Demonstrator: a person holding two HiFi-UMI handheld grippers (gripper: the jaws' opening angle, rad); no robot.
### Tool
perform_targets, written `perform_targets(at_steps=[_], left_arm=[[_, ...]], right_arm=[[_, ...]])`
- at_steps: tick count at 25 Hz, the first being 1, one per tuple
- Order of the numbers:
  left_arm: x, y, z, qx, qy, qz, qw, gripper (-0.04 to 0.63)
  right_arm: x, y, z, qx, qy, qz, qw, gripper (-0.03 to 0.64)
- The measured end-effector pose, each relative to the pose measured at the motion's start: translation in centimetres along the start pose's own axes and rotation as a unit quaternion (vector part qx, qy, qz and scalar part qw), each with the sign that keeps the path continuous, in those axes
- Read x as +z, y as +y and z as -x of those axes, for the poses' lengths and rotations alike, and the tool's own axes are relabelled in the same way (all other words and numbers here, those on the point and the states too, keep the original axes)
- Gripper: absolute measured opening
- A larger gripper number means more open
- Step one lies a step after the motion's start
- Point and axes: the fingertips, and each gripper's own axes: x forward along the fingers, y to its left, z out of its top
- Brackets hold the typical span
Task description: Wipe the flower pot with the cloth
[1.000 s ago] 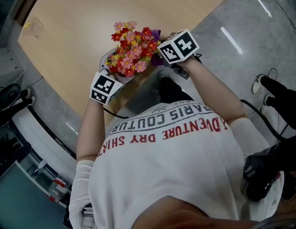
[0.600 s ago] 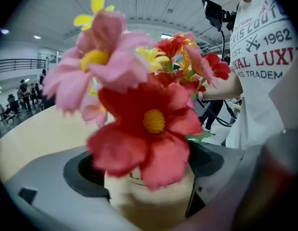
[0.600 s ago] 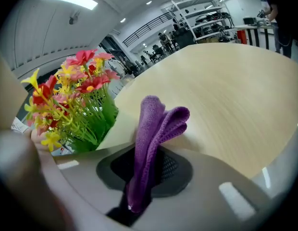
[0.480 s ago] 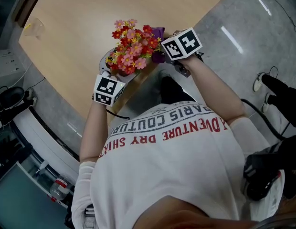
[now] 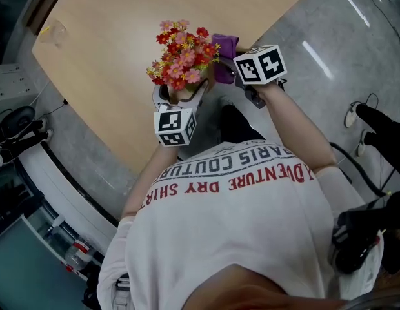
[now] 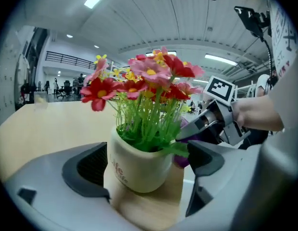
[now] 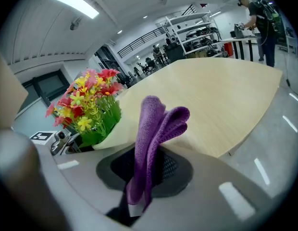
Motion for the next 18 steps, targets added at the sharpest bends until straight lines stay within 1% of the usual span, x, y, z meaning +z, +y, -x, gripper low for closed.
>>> perform_targets(at_steps=[2, 5, 7, 11, 15, 18], left_arm=[[0.3, -0.4, -0.4, 0.020, -0.007, 0.014, 0.9997, 0.505], [0.6, 0.4, -1.1, 0.068, -0.014, 0.034, 0.9970, 0.505], [0.5, 0.8, -1.7, 0.087, -0.013, 0.044, 0.9951, 0.505], [0.4, 1.1, -2.0, 0.100, -0.017, 0.049, 0.9937, 0.505], [-0.1, 1.1, -2.1, 0.103, 0.000, 0.023, 0.9944, 0.502], [-0.1, 1.4, -2.1, 0.090, 0.004, 0.013, 0.9958, 0.492]], right_arm=[[0.1, 0.0, 0.4, -0.004, -0.005, -0.002, 1.000, 0.057], [0.2, -0.3, 0.9, -0.009, -0.011, -0.004, 1.000, 0.057], [0.1, -0.5, 1.1, -0.010, -0.015, -0.007, 1.000, 0.057], [-0.3, -0.4, 1.3, -0.011, -0.016, -0.008, 1.000, 0.057], [-0.5, -0.5, 1.4, -0.007, -0.019, -0.011, 1.000, 0.057], [-0.4, -0.3, 1.0, -0.001, -0.016, -0.011, 1.000, 0.057]])
